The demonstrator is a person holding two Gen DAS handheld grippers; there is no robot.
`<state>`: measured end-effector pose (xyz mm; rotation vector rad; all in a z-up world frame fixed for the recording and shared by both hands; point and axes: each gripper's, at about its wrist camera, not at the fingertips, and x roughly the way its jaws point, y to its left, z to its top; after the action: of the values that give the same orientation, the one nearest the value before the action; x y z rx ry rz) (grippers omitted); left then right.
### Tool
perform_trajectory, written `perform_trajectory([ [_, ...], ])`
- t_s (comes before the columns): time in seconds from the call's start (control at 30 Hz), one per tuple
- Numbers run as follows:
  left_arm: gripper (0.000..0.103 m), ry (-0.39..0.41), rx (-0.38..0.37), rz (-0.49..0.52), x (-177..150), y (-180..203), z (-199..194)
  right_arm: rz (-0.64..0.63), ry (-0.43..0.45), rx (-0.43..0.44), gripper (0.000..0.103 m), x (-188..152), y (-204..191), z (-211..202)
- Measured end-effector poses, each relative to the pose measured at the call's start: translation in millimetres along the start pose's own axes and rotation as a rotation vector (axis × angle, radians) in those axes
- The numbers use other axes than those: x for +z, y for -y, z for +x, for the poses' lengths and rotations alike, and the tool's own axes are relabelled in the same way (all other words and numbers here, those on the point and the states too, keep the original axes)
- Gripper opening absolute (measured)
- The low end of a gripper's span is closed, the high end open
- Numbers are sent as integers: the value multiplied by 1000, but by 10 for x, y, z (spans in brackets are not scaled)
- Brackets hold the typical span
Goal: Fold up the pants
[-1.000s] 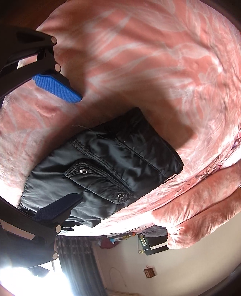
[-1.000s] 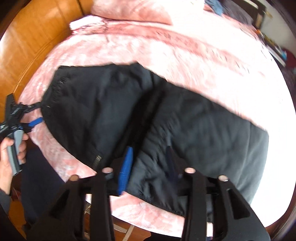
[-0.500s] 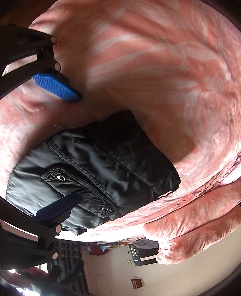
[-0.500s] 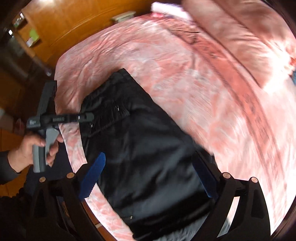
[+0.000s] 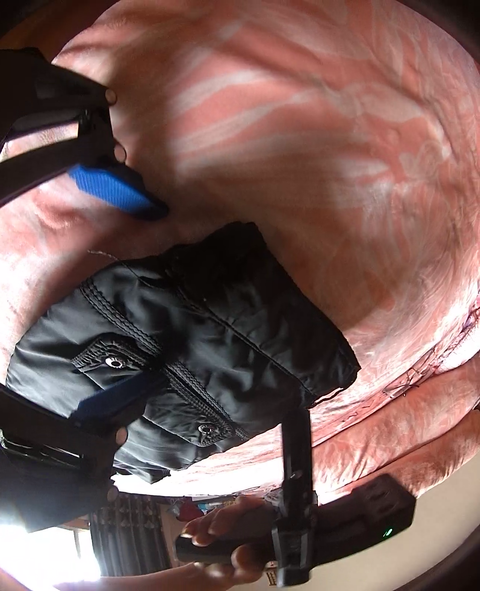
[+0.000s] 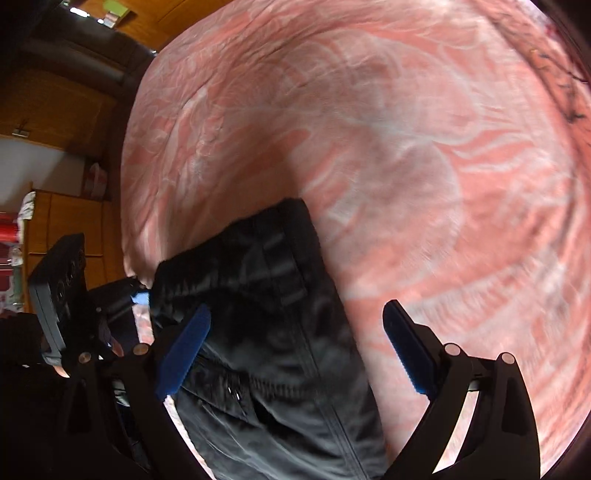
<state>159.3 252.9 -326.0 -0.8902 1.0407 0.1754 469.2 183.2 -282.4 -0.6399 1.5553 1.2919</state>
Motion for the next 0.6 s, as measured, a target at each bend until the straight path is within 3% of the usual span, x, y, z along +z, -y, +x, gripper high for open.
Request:
perform_trajectory([
  [0.07,63,-5,-15,-16,24,-45,-2,-20,-24,31,94,87,21,105],
  [0.17,63,-18,-35,-42,56,-89,9,-43,-71,61,96,179,33,256],
  [0.23,70,-25,-41,-39,72,-80,24,-65,-90,75,99,208,33,327],
  [0.3,88,-20,-79,-49,84,-76,47,-75,-107,98,101,236,40,347],
  [0.6,91,-21,-114,-57,87,-87,45,-96,-175,149,101,369,39,370],
])
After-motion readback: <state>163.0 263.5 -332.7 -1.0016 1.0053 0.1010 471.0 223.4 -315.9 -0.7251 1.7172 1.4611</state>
